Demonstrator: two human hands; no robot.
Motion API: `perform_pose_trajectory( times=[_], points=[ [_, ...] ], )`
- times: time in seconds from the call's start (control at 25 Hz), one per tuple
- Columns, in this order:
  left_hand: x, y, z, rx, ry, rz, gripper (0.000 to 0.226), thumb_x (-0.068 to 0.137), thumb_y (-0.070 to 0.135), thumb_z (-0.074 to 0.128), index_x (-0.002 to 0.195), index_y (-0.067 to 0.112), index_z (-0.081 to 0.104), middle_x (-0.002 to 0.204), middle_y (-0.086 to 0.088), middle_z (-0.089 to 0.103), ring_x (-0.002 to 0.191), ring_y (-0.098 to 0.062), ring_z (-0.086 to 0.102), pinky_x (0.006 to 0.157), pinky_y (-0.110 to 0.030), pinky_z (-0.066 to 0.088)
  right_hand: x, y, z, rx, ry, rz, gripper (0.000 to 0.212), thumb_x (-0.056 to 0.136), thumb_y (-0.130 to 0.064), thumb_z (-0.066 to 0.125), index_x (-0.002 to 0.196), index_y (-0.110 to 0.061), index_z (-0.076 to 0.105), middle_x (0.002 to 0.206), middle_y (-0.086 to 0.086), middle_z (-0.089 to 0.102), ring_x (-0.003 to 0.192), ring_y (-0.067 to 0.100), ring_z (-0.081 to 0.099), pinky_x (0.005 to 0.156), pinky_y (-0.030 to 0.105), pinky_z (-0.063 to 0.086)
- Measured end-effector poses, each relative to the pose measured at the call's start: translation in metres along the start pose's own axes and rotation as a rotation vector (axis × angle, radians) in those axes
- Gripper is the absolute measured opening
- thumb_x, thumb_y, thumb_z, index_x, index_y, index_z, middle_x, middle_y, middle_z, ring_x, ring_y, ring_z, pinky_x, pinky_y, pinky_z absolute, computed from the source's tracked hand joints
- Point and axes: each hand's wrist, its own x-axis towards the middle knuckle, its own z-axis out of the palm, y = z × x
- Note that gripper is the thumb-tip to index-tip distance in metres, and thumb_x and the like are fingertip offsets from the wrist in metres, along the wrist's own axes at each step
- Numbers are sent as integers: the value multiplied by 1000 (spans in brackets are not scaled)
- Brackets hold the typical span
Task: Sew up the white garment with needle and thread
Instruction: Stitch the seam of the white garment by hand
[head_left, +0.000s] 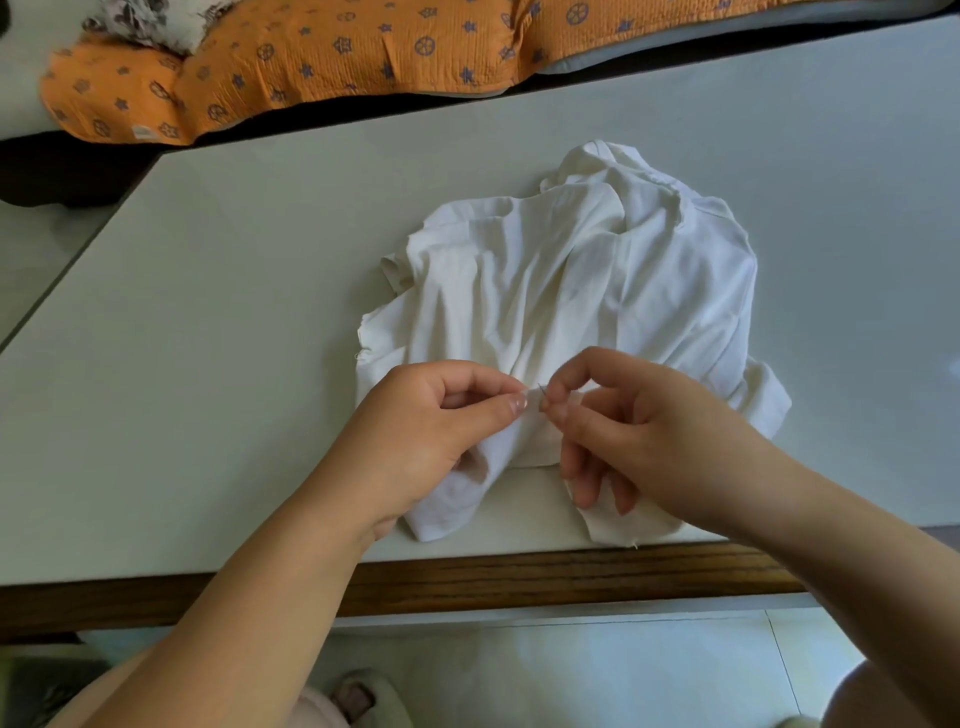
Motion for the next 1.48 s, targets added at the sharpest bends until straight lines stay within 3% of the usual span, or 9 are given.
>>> perform_pose_trajectory(
  times=[0.4, 0.68, 1.0, 1.2, 1.36, 1.48],
  points=[
    [2, -3, -2, -65, 22, -34, 7, 86, 17, 71, 92, 17, 75, 59, 17, 65, 52, 9, 56, 50, -4, 38, 6, 3, 2, 42, -3, 38, 18, 95, -10, 55, 92, -22, 69, 57, 9, 67, 43, 9, 55, 47, 19, 47],
    [0, -2, -2, -56, 27, -28, 5, 85, 20, 72, 86, 24, 75, 71, 12, 73, 62, 7, 61, 55, -9, 42, 6, 4, 3, 21, 0, 45, 18, 95, -10, 55, 93, -22, 68, 58, 12, 67, 43, 7, 56, 47, 19, 47],
    [-4, -2, 1, 38, 46, 47, 5, 84, 23, 74, 84, 28, 77, 82, 8, 76, 83, -5, 70, 78, -29, 55, 6, 7, 11, -58, 67, 19, 11, 97, -19, 57, 92, -25, 65, 59, 4, 68, 42, 3, 58, 47, 15, 46],
    [-4, -4, 6, 117, 93, 97, 3, 81, 29, 76, 82, 32, 75, 77, -1, 71, 68, -23, 63, 69, -43, 58, 6, 8, 17, -6, 120, 18, 8, 98, -22, 56, 91, -19, 61, 61, 3, 70, 42, 3, 58, 45, 17, 47],
    [-4, -3, 4, 128, 108, 106, 5, 82, 30, 76, 83, 34, 75, 61, 4, 60, 53, -6, 53, 58, -17, 47, 7, 8, 16, 95, 109, 28, 8, 98, -20, 57, 93, -16, 61, 66, 5, 72, 52, 16, 68, 48, 23, 51],
    [-6, -2, 7, 173, 104, 143, 16, 84, 27, 74, 79, 43, 73, 57, 3, 59, 53, -10, 57, 56, -14, 45, 8, 9, 18, 195, 115, 24, 3, 97, -17, 58, 96, -14, 57, 69, 8, 73, 61, 24, 72, 53, 27, 55]
  ],
)
